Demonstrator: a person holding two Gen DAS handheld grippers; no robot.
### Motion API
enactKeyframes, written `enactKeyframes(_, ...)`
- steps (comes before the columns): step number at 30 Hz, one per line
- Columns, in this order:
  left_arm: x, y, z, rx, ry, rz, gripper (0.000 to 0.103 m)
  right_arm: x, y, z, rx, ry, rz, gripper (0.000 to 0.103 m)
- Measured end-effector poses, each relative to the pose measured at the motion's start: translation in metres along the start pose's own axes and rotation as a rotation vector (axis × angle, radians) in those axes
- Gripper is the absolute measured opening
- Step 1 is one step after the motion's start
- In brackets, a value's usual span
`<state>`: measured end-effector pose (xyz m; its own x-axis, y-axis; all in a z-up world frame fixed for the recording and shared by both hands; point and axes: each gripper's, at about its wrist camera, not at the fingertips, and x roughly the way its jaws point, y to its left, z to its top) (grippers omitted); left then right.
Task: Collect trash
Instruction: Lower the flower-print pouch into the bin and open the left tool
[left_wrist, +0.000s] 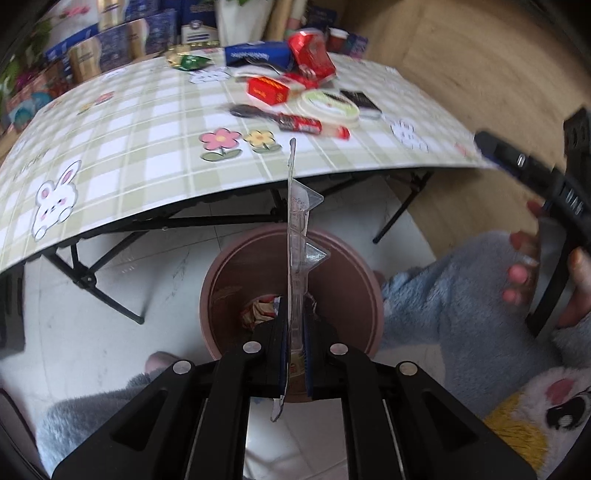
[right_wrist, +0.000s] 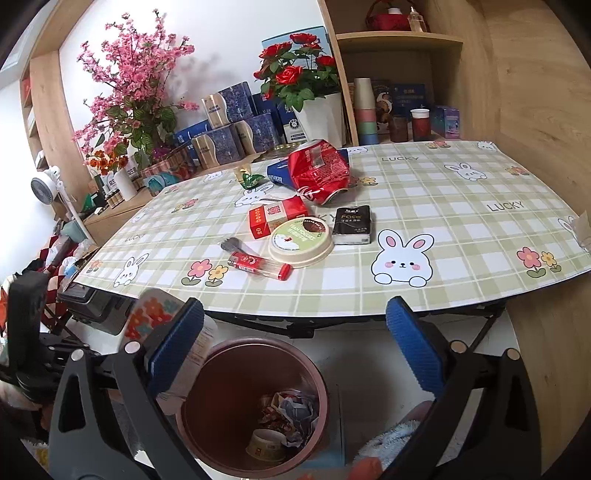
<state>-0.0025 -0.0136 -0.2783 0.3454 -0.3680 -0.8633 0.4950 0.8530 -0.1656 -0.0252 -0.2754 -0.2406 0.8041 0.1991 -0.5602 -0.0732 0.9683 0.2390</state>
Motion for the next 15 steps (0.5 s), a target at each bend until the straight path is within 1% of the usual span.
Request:
enactKeyframes(4,0.02,-0.005,0.0,0.041,0.038,0.005,0.007,0.0,-0.002,0.0,0.011,0.0,-0.004,0.097)
enactKeyframes(15,0.073,-0.008,-0.008,0.075,0.16,-0.001,0.007,0.001,-0.005,-0.001,0.021,0.007,-0.013,0.097)
